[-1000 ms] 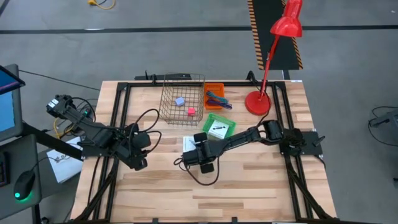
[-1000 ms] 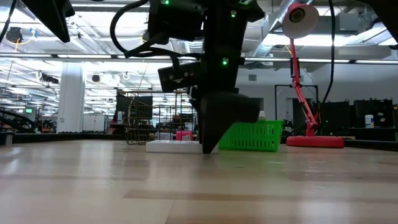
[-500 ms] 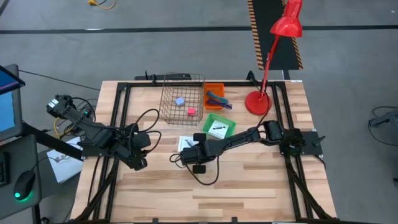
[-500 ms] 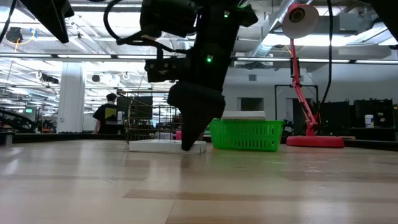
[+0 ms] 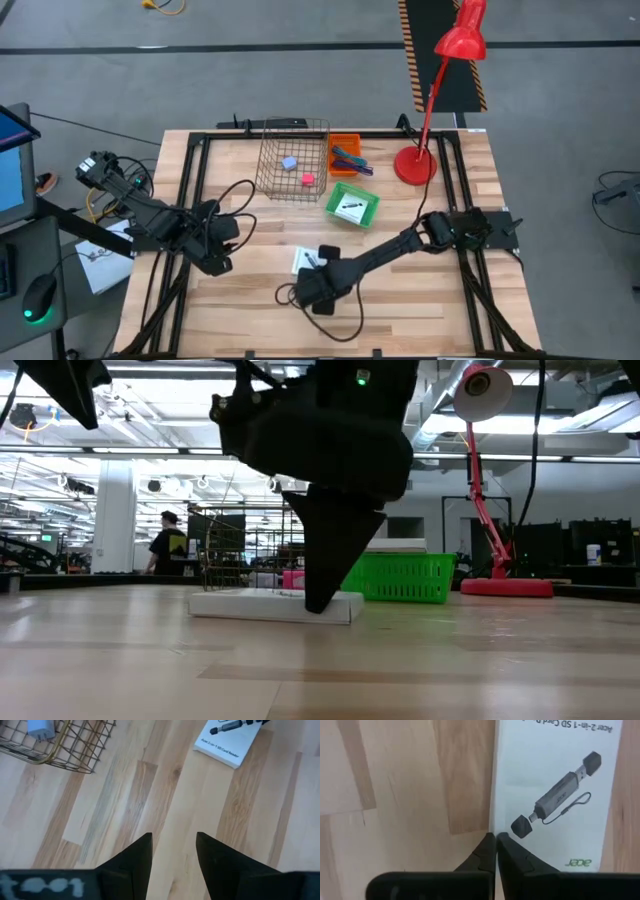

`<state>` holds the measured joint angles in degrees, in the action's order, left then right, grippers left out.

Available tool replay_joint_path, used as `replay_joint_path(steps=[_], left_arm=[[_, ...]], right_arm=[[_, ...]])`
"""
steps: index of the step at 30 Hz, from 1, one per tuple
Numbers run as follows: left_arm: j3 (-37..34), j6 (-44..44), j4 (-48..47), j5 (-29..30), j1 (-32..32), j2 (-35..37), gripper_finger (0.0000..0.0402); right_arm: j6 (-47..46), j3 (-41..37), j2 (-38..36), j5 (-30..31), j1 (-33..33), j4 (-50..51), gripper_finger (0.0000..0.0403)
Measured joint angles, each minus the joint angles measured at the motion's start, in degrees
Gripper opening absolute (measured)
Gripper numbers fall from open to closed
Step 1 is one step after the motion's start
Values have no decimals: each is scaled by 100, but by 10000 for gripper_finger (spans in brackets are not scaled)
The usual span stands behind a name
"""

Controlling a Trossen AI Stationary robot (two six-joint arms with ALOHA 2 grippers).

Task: Pick and place items into bin
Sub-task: Put the card reader box into the green basket

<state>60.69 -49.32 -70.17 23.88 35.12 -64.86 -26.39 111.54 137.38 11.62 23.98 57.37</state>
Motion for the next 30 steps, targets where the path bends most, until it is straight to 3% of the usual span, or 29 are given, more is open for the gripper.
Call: replay_joint_path(steps=[11, 24, 30], left_arm=[[0, 50, -79, 98, 210, 0, 143], [0, 61, -291, 247, 409, 0, 143], [0, 63, -297, 266, 476, 2, 143]], right_arm=[[-1089, 976, 60, 746, 88, 1445, 1], [-1573, 2336, 29, 1580, -9, 3188, 1], [-1716, 2345, -119, 1710, -89, 3265, 1]])
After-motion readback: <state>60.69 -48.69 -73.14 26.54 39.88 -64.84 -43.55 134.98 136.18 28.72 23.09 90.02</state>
